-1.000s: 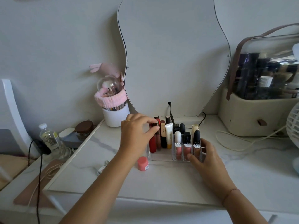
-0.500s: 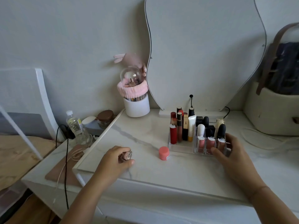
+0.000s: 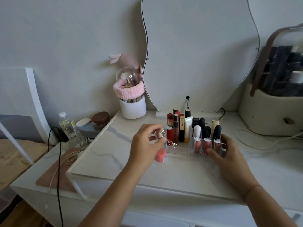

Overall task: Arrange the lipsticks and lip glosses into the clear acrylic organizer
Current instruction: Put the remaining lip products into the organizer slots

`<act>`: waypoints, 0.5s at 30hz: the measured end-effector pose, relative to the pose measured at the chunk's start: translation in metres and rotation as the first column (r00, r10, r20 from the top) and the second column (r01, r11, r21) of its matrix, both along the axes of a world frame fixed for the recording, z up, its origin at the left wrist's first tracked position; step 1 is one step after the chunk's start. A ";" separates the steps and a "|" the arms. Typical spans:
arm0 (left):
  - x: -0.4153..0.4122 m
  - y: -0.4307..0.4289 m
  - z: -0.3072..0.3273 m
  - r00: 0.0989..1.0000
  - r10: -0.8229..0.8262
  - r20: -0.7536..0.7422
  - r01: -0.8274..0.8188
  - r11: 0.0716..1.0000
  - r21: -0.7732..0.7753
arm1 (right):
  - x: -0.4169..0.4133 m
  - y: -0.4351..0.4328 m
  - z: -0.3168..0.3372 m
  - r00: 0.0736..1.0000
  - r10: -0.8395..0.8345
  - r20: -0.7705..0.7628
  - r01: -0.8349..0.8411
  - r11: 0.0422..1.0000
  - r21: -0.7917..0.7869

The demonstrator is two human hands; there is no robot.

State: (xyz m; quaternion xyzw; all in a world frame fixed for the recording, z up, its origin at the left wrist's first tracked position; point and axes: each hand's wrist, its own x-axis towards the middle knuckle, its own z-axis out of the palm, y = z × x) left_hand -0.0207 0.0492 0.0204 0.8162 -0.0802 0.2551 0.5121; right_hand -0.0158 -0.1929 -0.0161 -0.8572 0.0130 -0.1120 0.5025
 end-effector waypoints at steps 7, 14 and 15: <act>0.019 -0.038 -0.007 0.989 0.065 0.130 -0.084 0.985 0.152 | -0.001 0.000 0.001 1.000 -0.001 -0.011 0.001 1.000 -0.015; 0.022 -0.042 -0.013 0.972 0.130 0.195 -0.176 0.954 0.243 | 0.000 0.001 0.002 1.000 -0.003 -0.016 0.003 1.000 -0.025; 0.021 -0.042 -0.015 0.973 0.130 0.191 -0.179 0.947 0.265 | 0.000 0.001 0.002 1.000 -0.003 -0.016 0.003 1.000 -0.024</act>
